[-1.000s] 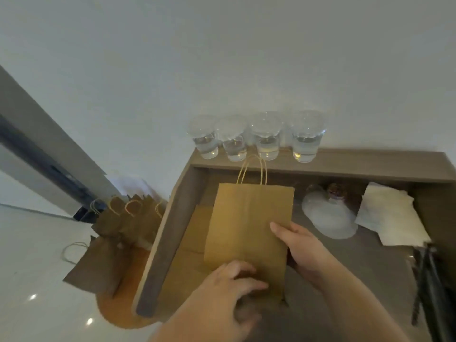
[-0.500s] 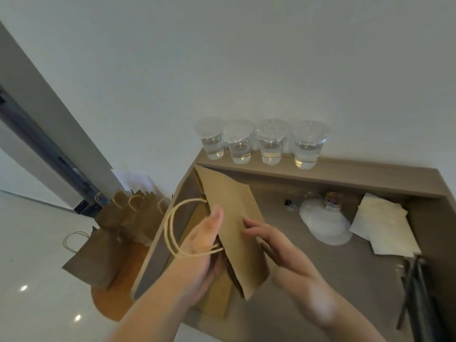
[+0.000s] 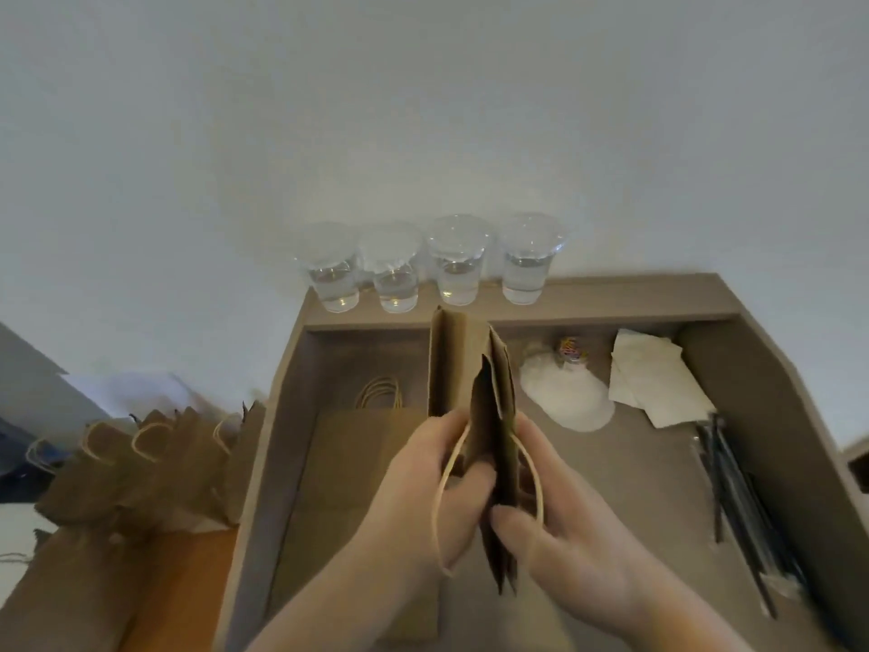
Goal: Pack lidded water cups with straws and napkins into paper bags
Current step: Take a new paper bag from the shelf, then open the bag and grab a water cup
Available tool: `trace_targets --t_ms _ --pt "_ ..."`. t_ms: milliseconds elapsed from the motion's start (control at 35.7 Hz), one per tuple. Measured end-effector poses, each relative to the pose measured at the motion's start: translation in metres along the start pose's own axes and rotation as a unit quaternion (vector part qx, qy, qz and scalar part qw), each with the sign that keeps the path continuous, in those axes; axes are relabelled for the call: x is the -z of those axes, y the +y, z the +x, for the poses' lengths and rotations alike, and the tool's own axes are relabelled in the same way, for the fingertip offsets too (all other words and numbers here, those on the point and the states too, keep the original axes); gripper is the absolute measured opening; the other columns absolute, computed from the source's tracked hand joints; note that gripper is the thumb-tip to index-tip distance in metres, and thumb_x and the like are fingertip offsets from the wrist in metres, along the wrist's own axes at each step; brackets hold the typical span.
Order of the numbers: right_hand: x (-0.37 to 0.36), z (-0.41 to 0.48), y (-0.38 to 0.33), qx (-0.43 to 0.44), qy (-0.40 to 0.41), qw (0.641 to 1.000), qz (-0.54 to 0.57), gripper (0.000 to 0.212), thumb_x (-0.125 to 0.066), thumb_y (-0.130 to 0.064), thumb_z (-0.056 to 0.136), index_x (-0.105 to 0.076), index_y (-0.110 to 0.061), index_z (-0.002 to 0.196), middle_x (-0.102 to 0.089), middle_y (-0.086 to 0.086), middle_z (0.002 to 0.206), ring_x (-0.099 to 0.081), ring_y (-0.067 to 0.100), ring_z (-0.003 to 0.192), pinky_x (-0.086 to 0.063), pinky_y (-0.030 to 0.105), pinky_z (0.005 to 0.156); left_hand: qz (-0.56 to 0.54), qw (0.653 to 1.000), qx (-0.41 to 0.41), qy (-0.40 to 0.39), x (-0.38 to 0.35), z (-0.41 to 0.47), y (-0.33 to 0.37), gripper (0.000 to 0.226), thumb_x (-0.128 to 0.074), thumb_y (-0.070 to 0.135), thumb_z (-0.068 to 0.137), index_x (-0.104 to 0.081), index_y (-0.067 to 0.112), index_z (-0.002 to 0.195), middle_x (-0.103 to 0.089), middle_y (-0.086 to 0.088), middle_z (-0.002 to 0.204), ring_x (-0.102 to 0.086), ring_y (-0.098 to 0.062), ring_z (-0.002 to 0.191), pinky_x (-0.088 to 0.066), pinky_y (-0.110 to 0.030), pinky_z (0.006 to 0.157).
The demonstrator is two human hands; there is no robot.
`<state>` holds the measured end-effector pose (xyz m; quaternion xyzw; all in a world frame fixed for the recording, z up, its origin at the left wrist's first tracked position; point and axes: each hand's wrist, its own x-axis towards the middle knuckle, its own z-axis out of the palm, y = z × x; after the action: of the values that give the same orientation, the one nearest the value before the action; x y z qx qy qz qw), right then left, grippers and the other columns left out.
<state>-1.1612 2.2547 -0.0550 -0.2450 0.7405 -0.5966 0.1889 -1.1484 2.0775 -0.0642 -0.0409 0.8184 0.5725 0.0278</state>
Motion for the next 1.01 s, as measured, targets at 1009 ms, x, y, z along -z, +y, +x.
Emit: trace_targets --t_ms 1009 --pt "0.102 0.006 -0.025 -0.250 0.242 0.923 -0.162 0.077 -0.061 -0.013 0.077 -0.056 -0.065 0.134 -0.072 -0.001 0.123 -0.072 0.025 0.108 -0.063 0.029 0.084 0.137 0.973 -0.015 -0.185 0.106 0.090 0.031 0.057 -0.069 0.028 0.096 -0.047 0.063 0.136 -0.074 0.008 0.103 -0.078 -0.012 0.074 -0.062 -0.024 0.055"
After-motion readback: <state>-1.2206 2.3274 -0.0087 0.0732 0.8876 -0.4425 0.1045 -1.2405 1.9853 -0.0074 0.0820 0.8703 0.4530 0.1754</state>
